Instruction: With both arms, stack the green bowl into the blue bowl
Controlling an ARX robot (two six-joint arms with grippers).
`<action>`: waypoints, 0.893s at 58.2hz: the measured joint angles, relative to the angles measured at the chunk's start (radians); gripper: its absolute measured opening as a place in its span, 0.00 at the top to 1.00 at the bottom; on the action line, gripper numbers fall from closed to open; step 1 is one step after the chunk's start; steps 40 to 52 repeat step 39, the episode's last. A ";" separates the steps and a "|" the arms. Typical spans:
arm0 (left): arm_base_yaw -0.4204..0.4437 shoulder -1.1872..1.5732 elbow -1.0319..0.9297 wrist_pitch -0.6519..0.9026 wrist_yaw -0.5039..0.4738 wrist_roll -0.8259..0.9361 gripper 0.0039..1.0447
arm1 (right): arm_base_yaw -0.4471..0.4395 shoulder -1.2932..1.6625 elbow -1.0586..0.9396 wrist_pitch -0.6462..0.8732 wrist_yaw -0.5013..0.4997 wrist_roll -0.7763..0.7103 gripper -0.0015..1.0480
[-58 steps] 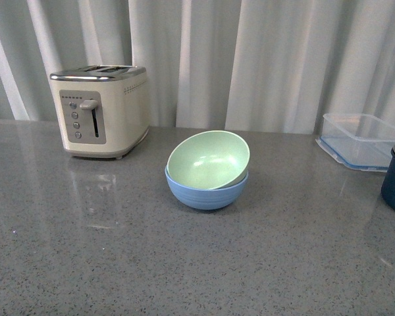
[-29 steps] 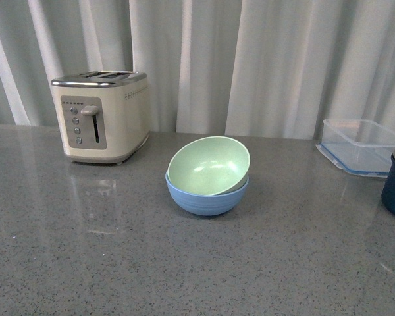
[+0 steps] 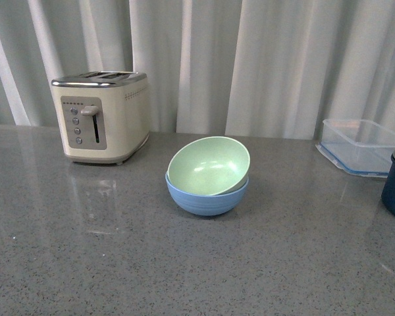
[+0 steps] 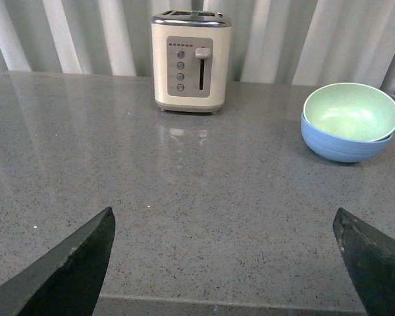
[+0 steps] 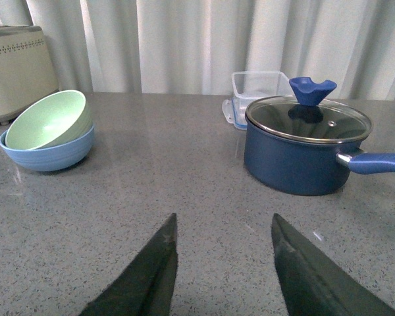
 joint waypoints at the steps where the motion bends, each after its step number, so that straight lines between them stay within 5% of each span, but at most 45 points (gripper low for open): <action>1: 0.000 0.000 0.000 0.000 0.000 0.000 0.06 | 0.000 0.000 0.000 0.000 0.000 0.000 0.55; 18: 0.000 0.000 0.000 0.000 0.000 0.000 0.06 | 0.000 0.000 0.000 0.000 0.000 0.001 0.08; 52: 0.000 0.000 0.000 0.000 0.000 0.000 0.06 | 0.000 0.000 0.000 0.000 0.000 0.000 0.10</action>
